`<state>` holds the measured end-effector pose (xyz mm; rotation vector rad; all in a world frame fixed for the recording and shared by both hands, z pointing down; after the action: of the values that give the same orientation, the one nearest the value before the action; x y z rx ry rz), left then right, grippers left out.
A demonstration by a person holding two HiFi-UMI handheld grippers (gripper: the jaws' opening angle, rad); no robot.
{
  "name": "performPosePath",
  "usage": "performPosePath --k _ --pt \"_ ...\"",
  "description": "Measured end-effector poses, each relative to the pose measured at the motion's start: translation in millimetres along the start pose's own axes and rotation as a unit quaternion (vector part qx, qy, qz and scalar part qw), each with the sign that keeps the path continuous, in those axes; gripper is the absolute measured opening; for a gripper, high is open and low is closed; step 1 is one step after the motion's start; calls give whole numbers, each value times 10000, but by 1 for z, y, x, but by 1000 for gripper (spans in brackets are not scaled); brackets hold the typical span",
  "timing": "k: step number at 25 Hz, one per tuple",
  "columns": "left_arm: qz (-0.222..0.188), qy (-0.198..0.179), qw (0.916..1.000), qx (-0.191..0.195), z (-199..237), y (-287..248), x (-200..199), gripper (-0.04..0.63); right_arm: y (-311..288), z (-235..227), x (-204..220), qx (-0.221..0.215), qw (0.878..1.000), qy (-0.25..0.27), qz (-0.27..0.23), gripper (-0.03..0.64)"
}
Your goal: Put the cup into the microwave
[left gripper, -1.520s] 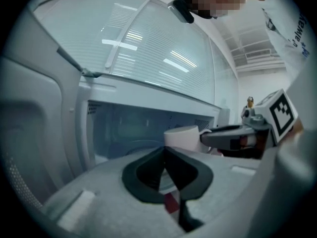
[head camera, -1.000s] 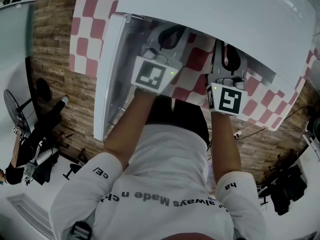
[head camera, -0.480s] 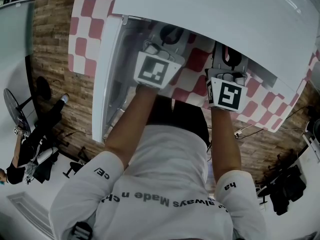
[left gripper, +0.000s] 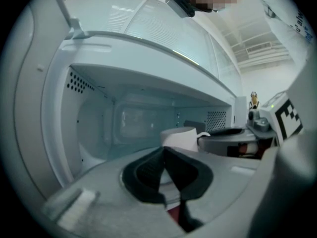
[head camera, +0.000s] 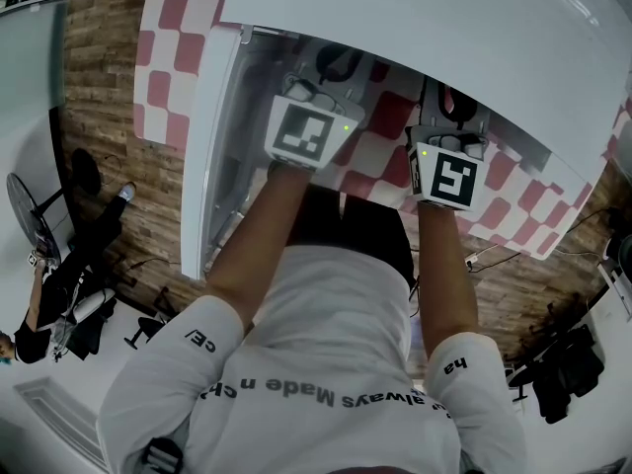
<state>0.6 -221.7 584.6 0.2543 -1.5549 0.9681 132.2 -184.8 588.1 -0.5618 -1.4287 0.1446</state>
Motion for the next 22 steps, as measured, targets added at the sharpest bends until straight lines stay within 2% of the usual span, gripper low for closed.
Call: performPosePath --k 15,22 --pt "170 -53 9998 -4 -5 14 -2 3 -2 2 11 -87 9992 -31 396 46" --pt "364 106 9993 60 -12 21 -8 3 2 1 13 -141 9980 -105 602 71"
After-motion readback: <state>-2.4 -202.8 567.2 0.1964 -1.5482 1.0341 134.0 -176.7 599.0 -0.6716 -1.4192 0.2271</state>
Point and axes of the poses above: the fingertips, and each gripper's own axes: y backward along the fingers, z to its left, x out of its underside, the point moved 6 cm from there along y, backward along the fingers, and after that the axes turned 14 degrees about z, right-handed, at the moved point
